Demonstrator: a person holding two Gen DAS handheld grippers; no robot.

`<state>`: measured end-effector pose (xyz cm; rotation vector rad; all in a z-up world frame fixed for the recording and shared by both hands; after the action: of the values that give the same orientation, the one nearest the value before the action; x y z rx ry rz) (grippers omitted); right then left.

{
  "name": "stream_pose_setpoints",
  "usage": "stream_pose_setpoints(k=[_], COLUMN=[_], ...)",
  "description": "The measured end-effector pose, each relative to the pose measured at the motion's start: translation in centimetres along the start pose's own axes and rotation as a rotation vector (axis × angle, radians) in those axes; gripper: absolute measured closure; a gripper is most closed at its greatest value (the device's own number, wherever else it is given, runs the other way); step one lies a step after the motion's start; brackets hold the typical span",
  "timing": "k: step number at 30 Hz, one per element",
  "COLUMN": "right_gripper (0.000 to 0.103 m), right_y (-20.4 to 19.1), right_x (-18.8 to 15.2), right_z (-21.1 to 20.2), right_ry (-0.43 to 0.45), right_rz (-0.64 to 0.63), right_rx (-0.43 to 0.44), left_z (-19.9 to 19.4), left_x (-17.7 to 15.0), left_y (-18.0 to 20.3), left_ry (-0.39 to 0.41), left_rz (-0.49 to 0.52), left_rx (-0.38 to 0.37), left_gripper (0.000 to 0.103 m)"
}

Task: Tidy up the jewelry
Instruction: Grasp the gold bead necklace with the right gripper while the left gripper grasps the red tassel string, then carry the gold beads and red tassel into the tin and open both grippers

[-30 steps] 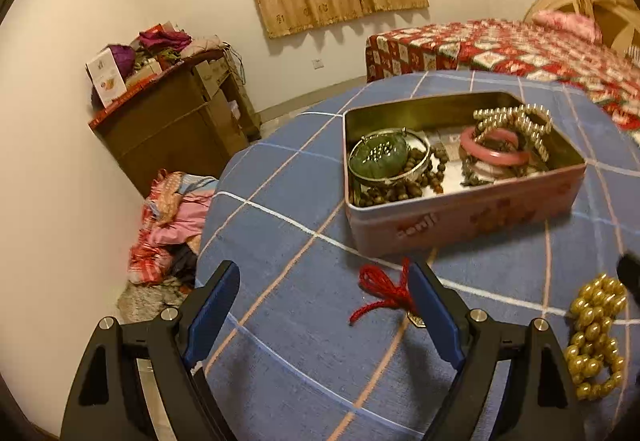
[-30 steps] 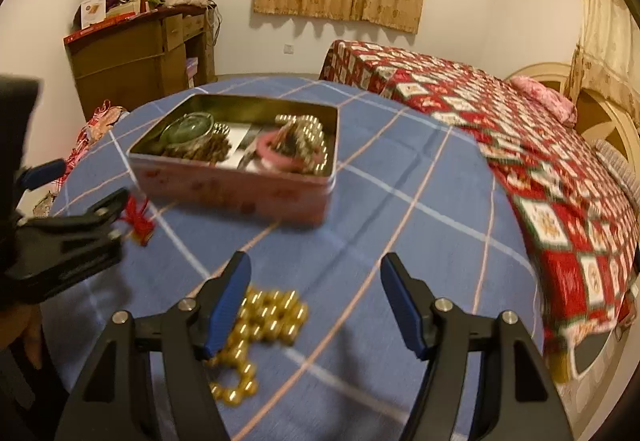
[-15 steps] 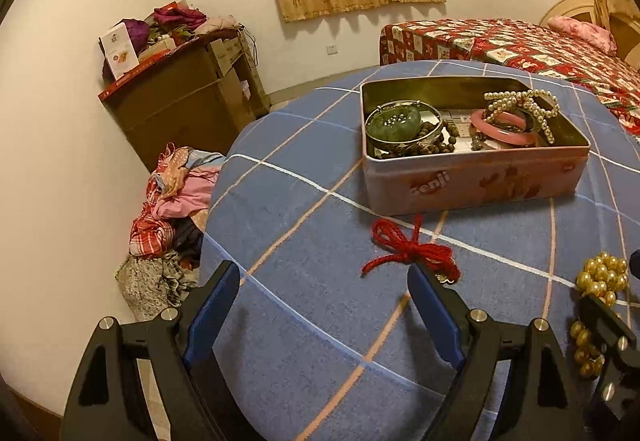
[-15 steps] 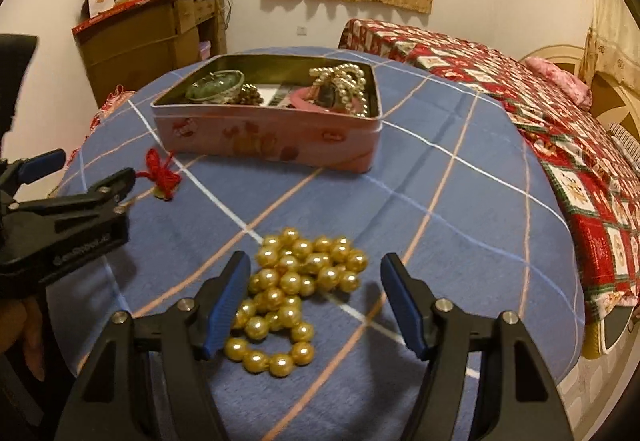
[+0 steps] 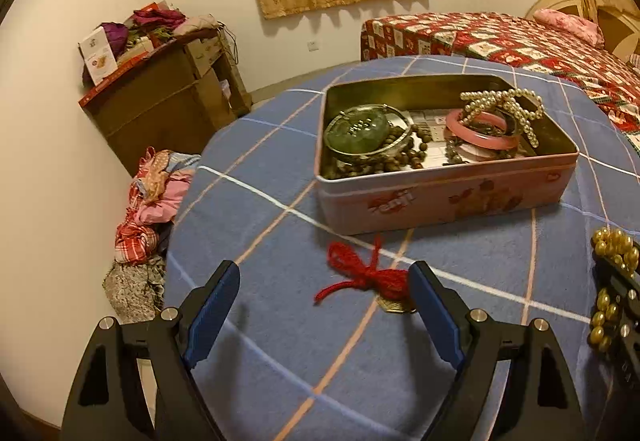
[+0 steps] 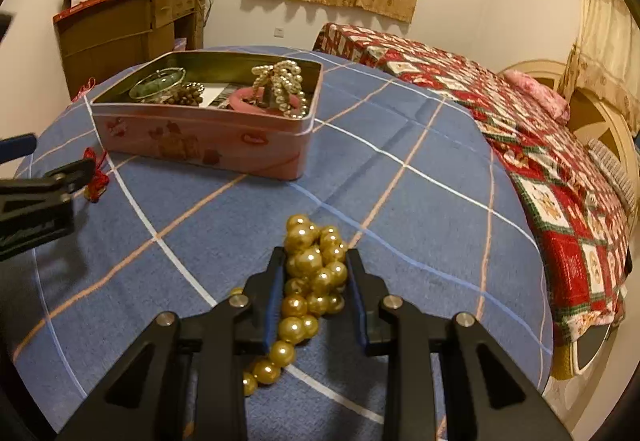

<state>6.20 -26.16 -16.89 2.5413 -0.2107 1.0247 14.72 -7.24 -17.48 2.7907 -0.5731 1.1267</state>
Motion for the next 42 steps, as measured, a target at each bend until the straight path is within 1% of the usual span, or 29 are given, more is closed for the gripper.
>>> stream_pose_setpoints(k=[3, 5, 6, 7, 8, 9, 10, 11, 13, 14, 15, 20, 25, 26, 27, 28, 32, 36, 42], right_gripper=[0.072, 0.072, 0.072, 0.072, 0.072, 0.072, 0.072, 0.072, 0.073, 0.074, 0.079, 0.081, 0.082, 0.083, 0.085, 0.091, 0.091, 0.091, 0.091], right_y=[0.1, 0.1, 0.1, 0.0, 0.0, -0.1, -0.1, -0.1, -0.1, 0.0, 0.0, 0.0, 0.1, 0.1, 0.1, 0.2, 0.4, 0.9, 1.7], right_x=[0.0, 0.0, 0.1, 0.0, 0.0, 0.0, 0.0, 0.0, 0.0, 0.0, 0.0, -0.1, -0.1, 0.0, 0.1, 0.3, 0.7, 0.8, 1.5], right_z=[0.0, 0.1, 0.2, 0.1, 0.0, 0.0, 0.0, 0.0, 0.0, 0.0, -0.1, -0.2, -0.7, -0.9, -1.1, -1.3, -1.6, -1.8, -2.9], right_ry=[0.004, 0.009, 0.013, 0.017, 0.021, 0.023, 0.025, 0.025, 0.025, 0.027, 0.035, 0.038, 0.05, 0.057, 0.064, 0.074, 0.087, 0.094, 0.122], right_rz=[0.001, -0.002, -0.005, -0.009, -0.014, -0.018, -0.019, -0.017, -0.015, -0.012, -0.009, 0.003, 0.022, 0.021, 0.019, 0.016, 0.017, 0.039, 0.047], right_rx=[0.009, 0.007, 0.004, -0.002, -0.006, -0.009, -0.01, -0.006, 0.0, 0.004, 0.008, 0.041, 0.064, 0.062, 0.061, 0.058, 0.065, 0.082, 0.085], left_z=[0.8, 0.9, 0.8, 1.0, 1.0, 0.9, 0.9, 0.8, 0.5, 0.3, -0.1, -1.6, -2.8, -3.2, -3.5, -3.6, -4.2, -4.7, -5.7], left_x=[0.0, 0.0, 0.0, -0.2, -0.4, -0.6, -0.6, -0.7, -0.9, -1.0, -1.2, -1.0, -0.7, -0.6, -0.5, -0.4, 0.0, 0.2, 0.7], left_y=[0.4, 0.5, 0.5, 0.6, 0.8, 0.8, 0.9, 1.2, 1.4, 1.4, 1.3, 0.7, 0.2, 0.0, -0.1, -0.2, -0.2, 0.0, 0.2], left_ry=[-0.019, -0.023, -0.016, -0.026, -0.026, -0.031, -0.032, -0.036, -0.034, -0.03, -0.025, 0.02, 0.051, 0.063, 0.073, 0.078, 0.098, 0.11, 0.135], left_rz=[0.006, 0.008, 0.006, 0.009, 0.004, 0.001, 0.004, 0.007, 0.007, 0.002, 0.001, -0.007, 0.012, 0.025, 0.032, 0.034, 0.044, 0.042, 0.038], left_rx=[-0.007, -0.014, -0.031, -0.043, -0.08, -0.087, -0.104, -0.131, -0.156, -0.175, -0.188, -0.203, -0.181, -0.156, -0.14, -0.134, -0.124, -0.138, -0.16], left_gripper=[0.017, 0.02, 0.034, 0.054, 0.06, 0.074, 0.091, 0.095, 0.101, 0.102, 0.102, 0.103, 0.103, 0.103, 0.103, 0.103, 0.103, 0.103, 0.103])
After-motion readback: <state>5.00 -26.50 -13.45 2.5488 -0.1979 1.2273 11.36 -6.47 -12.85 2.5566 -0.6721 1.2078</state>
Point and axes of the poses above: each gripper's, at about its wrist camera, not at the fingertips, and z roughly the way its jaws point, y to its right, x to its top, the point moved 7 cm from there along z, roughly the way its jaws point, and after that the axes turned 12 degrees about -x, right-handed, at the moved point
